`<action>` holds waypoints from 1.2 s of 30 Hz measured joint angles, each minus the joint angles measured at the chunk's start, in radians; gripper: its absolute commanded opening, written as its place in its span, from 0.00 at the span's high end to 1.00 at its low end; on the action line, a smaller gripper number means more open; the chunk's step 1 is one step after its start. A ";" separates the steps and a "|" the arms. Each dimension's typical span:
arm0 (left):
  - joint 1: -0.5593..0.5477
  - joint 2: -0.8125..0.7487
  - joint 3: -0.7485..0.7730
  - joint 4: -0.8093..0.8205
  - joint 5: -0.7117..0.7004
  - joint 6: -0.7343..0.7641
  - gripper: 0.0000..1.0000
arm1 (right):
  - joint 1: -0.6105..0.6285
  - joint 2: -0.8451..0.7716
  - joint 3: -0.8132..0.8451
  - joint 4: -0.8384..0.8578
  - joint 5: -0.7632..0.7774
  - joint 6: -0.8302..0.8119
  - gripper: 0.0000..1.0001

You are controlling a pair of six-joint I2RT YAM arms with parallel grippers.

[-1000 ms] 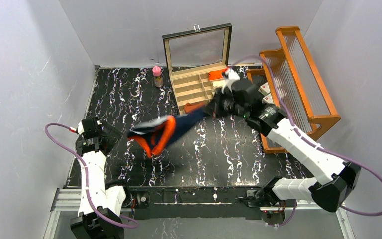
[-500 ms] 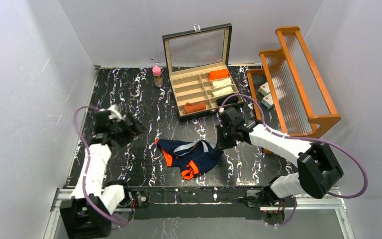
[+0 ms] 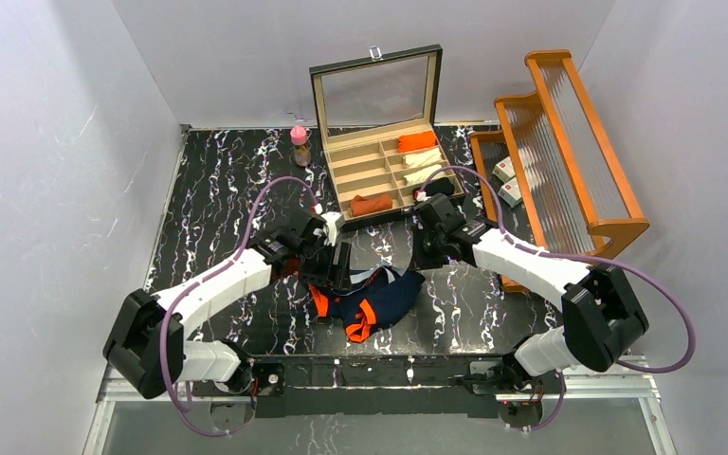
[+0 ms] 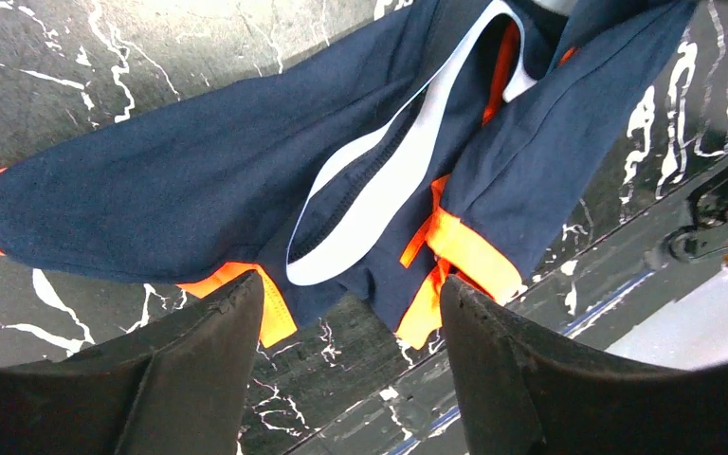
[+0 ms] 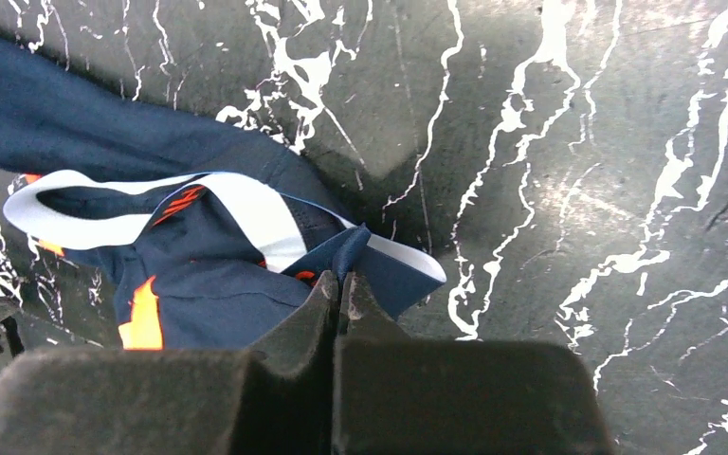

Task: Roll the underwear
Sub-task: Flatten out the underwear at the center of the board.

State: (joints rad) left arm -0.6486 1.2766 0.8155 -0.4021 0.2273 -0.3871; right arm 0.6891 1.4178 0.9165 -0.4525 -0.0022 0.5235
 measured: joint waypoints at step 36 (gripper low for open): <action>-0.025 -0.318 0.206 -0.183 -0.313 -0.106 1.00 | -0.022 -0.526 -0.077 0.152 -0.215 -0.212 0.99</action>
State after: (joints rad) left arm -0.6735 0.9584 1.0217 -0.5853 -0.0854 -0.4933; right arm 0.6674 0.8913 0.8400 -0.3005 -0.2175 0.3113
